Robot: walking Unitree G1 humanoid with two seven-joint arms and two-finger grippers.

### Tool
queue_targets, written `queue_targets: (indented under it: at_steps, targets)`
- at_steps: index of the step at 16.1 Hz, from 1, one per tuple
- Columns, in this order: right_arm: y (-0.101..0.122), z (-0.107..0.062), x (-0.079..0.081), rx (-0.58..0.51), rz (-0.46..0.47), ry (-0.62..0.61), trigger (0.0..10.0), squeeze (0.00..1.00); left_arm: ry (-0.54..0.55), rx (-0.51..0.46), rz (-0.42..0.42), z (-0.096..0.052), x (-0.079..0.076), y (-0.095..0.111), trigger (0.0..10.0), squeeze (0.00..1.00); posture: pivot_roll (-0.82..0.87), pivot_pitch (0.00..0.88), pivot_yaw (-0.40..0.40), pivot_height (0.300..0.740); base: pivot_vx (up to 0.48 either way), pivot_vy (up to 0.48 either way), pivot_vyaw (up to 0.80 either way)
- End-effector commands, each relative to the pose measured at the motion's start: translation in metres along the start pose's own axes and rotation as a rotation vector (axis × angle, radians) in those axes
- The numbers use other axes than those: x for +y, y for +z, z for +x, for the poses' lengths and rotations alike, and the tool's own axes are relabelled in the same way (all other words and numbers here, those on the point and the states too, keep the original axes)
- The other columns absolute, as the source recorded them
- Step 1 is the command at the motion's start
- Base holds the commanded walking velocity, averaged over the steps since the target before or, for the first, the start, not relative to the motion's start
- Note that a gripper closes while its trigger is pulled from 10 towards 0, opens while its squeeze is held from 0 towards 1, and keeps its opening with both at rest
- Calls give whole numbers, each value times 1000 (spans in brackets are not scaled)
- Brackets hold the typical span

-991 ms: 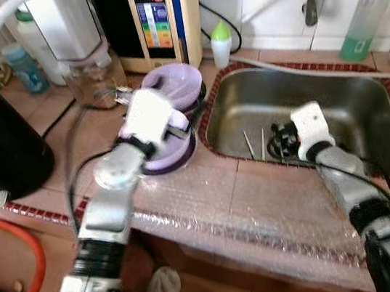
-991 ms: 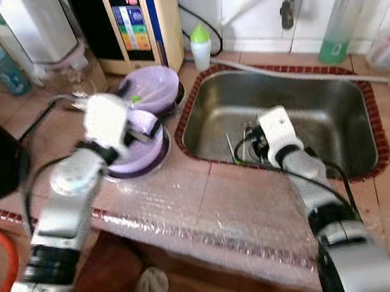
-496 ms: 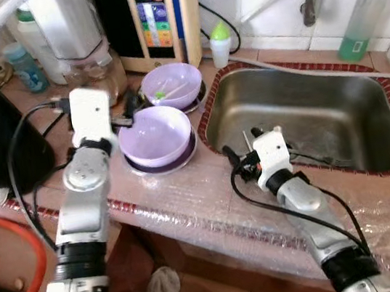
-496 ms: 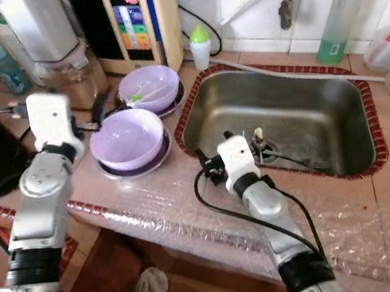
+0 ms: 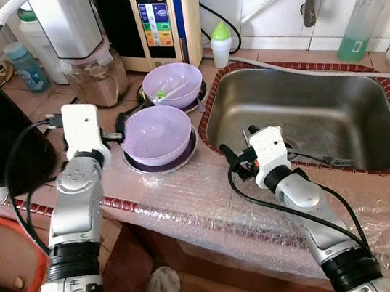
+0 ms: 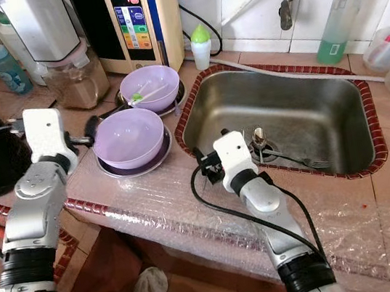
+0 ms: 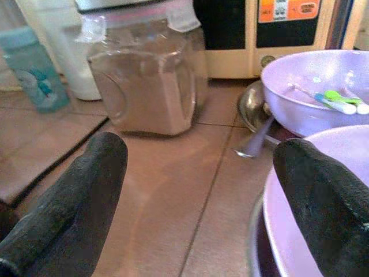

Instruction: Kitchen organization

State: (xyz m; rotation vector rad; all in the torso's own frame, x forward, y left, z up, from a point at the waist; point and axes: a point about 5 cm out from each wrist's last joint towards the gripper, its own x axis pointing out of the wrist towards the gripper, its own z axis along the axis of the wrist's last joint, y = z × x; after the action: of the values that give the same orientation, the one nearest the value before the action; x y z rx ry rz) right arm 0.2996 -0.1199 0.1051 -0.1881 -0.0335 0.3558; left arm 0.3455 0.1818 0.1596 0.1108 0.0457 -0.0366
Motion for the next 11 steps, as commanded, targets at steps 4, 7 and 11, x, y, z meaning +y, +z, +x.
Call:
queue_targets:
  at_steps: [4,7,11]
  targets:
    - [32,1,-10,-171,16,-76,10000,0,-81,61,-3,0,-8,-5,39,0,10,0,65,740,0,0,0]
    - [38,1,-13,-180,41,-84,10000,0,-151,121,-20,-1,-14,-10,0,0,12,0,67,740,0,0,0]
    - [37,1,-15,-167,67,-70,10000,0,-220,190,-40,-5,-21,-17,0,0,15,0,86,740,0,0,0]
